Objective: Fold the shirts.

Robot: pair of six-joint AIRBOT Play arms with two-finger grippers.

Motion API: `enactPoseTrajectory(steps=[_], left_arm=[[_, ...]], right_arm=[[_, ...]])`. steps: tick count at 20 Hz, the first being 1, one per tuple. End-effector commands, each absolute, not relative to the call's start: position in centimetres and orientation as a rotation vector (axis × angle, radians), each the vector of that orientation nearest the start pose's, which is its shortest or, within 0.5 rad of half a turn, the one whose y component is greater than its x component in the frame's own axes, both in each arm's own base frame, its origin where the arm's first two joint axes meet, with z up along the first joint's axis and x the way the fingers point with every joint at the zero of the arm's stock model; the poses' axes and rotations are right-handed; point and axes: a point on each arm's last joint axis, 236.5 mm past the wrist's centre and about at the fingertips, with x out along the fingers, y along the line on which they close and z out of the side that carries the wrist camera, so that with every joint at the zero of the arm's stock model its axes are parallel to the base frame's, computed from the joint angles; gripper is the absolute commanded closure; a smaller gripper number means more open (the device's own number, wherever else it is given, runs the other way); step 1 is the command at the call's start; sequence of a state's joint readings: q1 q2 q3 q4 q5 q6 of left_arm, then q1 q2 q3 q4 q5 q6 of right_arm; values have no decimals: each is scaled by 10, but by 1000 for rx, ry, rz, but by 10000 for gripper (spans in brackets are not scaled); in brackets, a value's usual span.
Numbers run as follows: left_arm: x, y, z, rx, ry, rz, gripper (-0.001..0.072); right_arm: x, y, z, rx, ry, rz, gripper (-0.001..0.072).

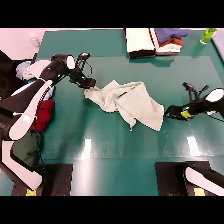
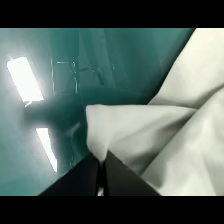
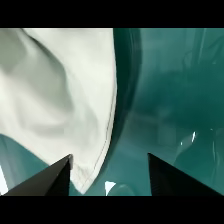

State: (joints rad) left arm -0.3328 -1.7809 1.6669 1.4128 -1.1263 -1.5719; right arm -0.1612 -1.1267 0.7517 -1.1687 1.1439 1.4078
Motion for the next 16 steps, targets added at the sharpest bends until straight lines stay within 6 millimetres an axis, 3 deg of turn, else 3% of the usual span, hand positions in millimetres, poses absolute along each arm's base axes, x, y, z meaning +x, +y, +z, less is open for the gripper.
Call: enactPoseTrajectory(steps=[1,2,5,6,7,8,10,12,14,16], left_arm=[[475,-200,-31,63,1263,-371,681],[475,-200,-31,63,1265,-371,681],[474,-200,-31,64,1270,-371,681],[474,-200,-31,64,1271,-371,681],[472,-199,-31,66,1276,-371,681],[472,-197,-31,73,1276,-367,681],[479,-186,-12,117,1228,-335,681],[495,-169,41,167,1099,-277,681],[503,-155,125,196,909,-242,681],[492,-147,228,167,683,-236,681]], right_arm=[[291,56,-81,382,1434,132,287],[294,61,-82,367,1425,143,329],[297,71,-89,358,1430,150,336],[297,73,-90,349,1429,156,419],[299,76,-89,333,1417,168,644],[304,77,-86,324,1393,172,695],[319,72,-63,304,1314,173,696],[342,53,-9,229,1184,158,697],[362,30,73,170,1008,125,697],[368,11,170,123,795,99,697]])
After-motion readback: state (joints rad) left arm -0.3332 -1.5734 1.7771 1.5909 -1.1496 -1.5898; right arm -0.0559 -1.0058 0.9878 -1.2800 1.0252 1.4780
